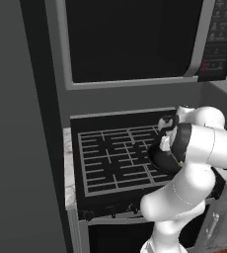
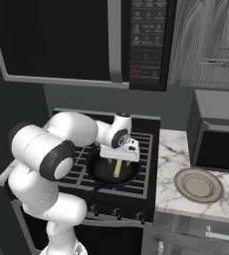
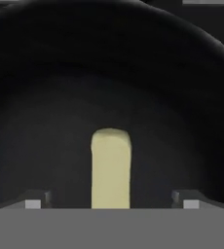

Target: Pick up the butter stick and place it in the pan. Then turn on the burner for the pan.

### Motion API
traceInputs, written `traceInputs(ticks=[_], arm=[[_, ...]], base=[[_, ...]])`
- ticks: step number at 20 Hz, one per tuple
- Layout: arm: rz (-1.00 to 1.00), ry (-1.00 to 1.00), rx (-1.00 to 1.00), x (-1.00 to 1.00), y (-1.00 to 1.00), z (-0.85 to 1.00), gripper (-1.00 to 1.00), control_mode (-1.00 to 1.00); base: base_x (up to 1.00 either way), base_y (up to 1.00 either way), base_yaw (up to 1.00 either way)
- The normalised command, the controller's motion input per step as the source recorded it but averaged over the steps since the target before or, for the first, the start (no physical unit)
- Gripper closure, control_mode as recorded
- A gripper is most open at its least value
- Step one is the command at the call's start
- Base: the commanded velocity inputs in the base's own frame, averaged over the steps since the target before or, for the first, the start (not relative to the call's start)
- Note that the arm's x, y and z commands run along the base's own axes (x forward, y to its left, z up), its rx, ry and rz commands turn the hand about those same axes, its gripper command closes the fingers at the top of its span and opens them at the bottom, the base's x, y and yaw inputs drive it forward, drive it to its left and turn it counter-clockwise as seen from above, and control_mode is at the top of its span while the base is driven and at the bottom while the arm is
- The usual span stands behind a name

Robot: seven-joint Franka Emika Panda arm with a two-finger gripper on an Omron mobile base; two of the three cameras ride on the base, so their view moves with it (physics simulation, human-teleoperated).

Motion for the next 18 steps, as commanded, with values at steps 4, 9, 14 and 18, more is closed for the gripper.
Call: traceInputs(ticks=[4, 9, 14, 18], arm=[[0.00, -0.11, 0.05, -0.13, -0.14, 0.32, -1.00, -1.00], [0.00, -0.15, 0.08, -0.39, -0.37, 0.09, -1.00, -1.00], [0.00, -0.17, 0.08, -0.55, -0.38, 0.01, -1.00, -1.00], [0.00, -0.21, 0.07, -0.50, -0.24, 0.11, -1.00, -1.00]], base=[[0.00, 0.00, 0.00], [0.00, 0.00, 0.00], [0.00, 0.00, 0.00], [0.00, 0.00, 0.00]])
